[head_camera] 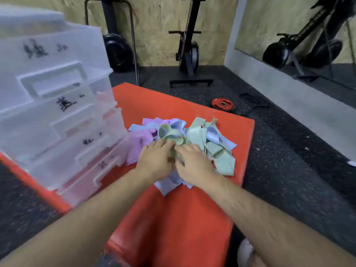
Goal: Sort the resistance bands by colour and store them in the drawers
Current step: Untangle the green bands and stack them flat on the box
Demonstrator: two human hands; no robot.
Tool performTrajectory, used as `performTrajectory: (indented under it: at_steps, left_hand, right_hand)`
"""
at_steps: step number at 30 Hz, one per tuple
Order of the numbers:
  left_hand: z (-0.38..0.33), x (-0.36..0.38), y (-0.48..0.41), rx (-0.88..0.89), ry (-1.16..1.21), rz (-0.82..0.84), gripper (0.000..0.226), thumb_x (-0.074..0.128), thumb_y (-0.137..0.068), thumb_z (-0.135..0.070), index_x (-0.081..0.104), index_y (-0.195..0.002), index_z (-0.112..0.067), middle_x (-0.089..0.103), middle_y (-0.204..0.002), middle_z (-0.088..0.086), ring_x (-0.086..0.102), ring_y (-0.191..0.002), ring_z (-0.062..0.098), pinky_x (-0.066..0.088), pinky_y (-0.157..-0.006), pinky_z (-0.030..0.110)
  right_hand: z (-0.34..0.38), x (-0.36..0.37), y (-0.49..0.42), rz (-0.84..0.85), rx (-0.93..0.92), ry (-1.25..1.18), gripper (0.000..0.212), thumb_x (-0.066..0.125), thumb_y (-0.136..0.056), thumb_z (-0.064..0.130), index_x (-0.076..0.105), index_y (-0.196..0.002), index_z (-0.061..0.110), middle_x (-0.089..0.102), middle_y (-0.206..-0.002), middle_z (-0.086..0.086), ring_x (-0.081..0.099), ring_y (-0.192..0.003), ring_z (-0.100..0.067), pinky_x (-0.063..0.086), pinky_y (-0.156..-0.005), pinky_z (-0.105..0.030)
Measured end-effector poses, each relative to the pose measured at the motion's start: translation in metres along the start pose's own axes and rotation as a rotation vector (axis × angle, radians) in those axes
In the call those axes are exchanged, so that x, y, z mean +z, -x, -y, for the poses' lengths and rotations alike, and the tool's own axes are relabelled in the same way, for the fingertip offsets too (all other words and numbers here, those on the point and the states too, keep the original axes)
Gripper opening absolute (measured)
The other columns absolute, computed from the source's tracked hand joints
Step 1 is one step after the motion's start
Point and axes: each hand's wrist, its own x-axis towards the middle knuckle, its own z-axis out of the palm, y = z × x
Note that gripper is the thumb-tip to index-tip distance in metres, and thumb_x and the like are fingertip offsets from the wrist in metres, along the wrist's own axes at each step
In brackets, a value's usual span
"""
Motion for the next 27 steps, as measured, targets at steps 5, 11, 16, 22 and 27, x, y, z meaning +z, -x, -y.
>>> performTrajectory:
  at_steps: [5, 11, 16, 22, 27]
  left_hand:
    - [0.003, 0.012, 0.067, 0.066, -0.039, -0.04, 0.065, 0.04, -0.074, -0.05, 0.054, -0.133, -0.026, 0.06, -0.129, -0.004, 0.058, -0.117, 0.027, 0.045, -0.09, 0.04]
    - [-0.024, -0.002, 0.08, 0.118, -0.027, -0.001, 0.068, 0.035, -0.076, -0.045, 0.047, -0.142, -0.03, 0.048, -0.144, -0.005, 0.048, -0.13, 0.022, 0.036, -0.099, 0.037]
    - [-0.023, 0.003, 0.054, 0.102, -0.042, 0.071, 0.06, 0.055, -0.081, -0.039, 0.046, -0.141, -0.035, 0.045, -0.144, -0.006, 0.047, -0.127, 0.023, 0.038, -0.102, 0.039]
    - [-0.03, 0.023, 0.006, 0.088, 0.024, 0.09, 0.051, 0.059, -0.082, -0.029, 0.051, -0.132, -0.027, 0.048, -0.137, -0.004, 0.043, -0.127, 0.023, 0.036, -0.097, 0.04]
    - [-0.023, 0.029, -0.014, 0.084, 0.058, 0.067, 0.04, 0.057, -0.086, -0.038, 0.054, -0.124, -0.026, 0.053, -0.124, -0.005, 0.047, -0.119, 0.022, 0.036, -0.089, 0.038]
  right_hand:
    - [0.019, 0.01, 0.054, -0.044, -0.11, 0.107, 0.042, 0.055, -0.083, 0.029, 0.062, -0.124, 0.022, 0.064, -0.122, 0.002, 0.05, -0.122, -0.029, 0.041, -0.105, -0.052]
    - [-0.011, -0.008, 0.084, -0.041, -0.191, 0.138, 0.049, 0.049, -0.087, 0.037, 0.059, -0.133, 0.023, 0.062, -0.126, 0.001, 0.048, -0.129, -0.03, 0.039, -0.109, -0.043]
    - [-0.053, -0.029, 0.058, 0.01, -0.113, 0.121, 0.044, 0.057, -0.087, 0.035, 0.059, -0.131, 0.031, 0.058, -0.124, 0.003, 0.046, -0.122, -0.025, 0.04, -0.104, -0.042]
    - [-0.054, -0.019, 0.013, 0.08, 0.018, -0.073, 0.045, 0.057, -0.088, 0.033, 0.056, -0.133, 0.03, 0.063, -0.124, 0.002, 0.046, -0.123, -0.027, 0.04, -0.104, -0.041]
    - [-0.045, -0.008, -0.002, 0.081, 0.138, -0.274, 0.047, 0.055, -0.085, 0.032, 0.047, -0.131, 0.03, 0.063, -0.11, 0.005, 0.051, -0.119, -0.021, 0.045, -0.101, -0.041]
